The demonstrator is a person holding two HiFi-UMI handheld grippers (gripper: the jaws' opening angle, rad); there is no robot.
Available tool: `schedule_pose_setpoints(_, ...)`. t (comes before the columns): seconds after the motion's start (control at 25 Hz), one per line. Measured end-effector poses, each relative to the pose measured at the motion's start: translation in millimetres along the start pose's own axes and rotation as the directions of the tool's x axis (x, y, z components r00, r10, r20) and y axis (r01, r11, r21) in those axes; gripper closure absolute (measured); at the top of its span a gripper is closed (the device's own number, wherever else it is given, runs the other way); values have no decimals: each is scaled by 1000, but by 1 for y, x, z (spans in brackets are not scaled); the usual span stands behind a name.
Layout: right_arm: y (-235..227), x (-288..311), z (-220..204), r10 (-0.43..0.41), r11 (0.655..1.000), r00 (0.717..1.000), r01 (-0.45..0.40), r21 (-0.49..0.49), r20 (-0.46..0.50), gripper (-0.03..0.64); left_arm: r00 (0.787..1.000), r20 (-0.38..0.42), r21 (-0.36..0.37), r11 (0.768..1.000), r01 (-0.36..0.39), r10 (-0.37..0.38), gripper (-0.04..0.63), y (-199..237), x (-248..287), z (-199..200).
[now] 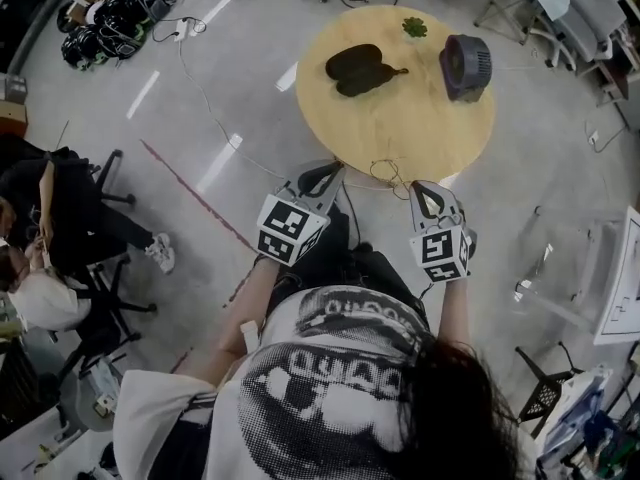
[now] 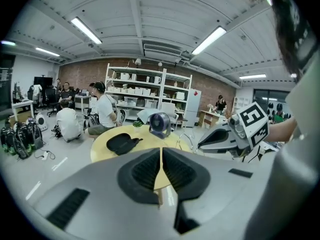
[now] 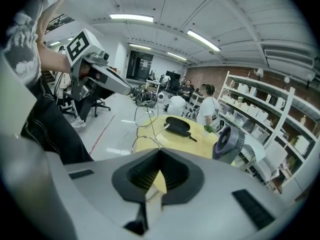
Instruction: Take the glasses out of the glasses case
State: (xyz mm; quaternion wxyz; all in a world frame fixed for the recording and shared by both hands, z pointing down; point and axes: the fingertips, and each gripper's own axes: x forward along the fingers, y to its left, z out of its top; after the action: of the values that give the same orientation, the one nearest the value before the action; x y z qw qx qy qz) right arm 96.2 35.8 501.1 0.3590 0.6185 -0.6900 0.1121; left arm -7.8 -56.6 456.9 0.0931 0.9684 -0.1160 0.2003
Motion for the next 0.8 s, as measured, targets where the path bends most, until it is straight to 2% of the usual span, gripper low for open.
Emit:
schedule_pose_setpoints(0.44, 48, -50, -30, 51, 999, 998, -51, 11, 34, 617, 999, -23, 9, 1000, -23, 24, 574, -67, -46, -30)
schedule_pose_setpoints(0.8, 72, -62, -47, 88, 995, 996, -89, 40, 32, 617, 999, -36, 23, 1000, -16, 17, 574, -87, -57, -40)
